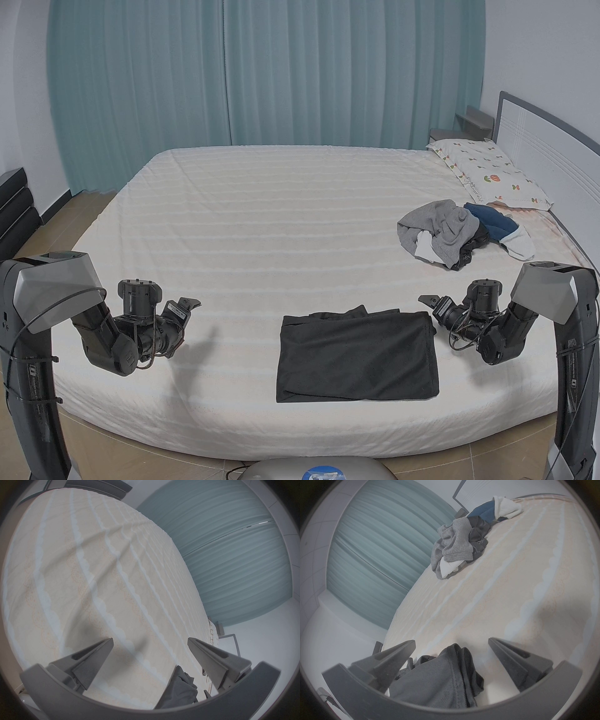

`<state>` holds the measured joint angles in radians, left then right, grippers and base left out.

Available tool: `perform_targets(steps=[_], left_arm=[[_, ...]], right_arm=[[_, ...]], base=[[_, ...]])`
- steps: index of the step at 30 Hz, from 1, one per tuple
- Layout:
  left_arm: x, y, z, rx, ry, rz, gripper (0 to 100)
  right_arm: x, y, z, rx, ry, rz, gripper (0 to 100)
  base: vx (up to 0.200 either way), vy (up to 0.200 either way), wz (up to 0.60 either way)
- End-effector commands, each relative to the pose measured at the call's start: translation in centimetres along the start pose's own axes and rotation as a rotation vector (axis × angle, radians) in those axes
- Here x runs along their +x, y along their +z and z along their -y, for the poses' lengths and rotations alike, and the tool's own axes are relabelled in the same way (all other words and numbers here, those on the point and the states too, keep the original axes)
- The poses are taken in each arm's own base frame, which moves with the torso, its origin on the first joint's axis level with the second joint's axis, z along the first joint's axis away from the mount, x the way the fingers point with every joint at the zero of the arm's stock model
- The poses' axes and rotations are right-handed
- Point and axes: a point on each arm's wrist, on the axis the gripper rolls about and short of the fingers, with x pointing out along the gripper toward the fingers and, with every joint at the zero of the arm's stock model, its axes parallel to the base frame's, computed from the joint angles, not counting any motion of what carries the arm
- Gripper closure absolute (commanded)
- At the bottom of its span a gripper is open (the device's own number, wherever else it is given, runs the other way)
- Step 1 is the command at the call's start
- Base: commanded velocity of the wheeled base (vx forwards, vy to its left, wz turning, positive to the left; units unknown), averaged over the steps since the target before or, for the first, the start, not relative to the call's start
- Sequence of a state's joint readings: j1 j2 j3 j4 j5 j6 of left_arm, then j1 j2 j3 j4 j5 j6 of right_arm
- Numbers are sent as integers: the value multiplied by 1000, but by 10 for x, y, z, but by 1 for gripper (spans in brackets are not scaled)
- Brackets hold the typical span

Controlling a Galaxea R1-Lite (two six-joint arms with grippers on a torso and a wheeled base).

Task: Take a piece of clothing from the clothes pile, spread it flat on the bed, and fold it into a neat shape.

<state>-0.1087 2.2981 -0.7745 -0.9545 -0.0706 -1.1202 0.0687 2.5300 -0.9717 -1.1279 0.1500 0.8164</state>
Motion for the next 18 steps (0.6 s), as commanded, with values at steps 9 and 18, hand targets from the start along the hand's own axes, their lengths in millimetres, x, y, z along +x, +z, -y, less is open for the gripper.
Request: perform_targets(steps=[9,18], left_arm=[[-1,-3,0,6,-4,-1,0],[-1,-4,1,10,-9,1,0]], right_arm=[[-4,4,-1,55,-8,4,0],[-3,3,-1,57,-10,2,0]], base=[[0,0,0],[0,0,0]])
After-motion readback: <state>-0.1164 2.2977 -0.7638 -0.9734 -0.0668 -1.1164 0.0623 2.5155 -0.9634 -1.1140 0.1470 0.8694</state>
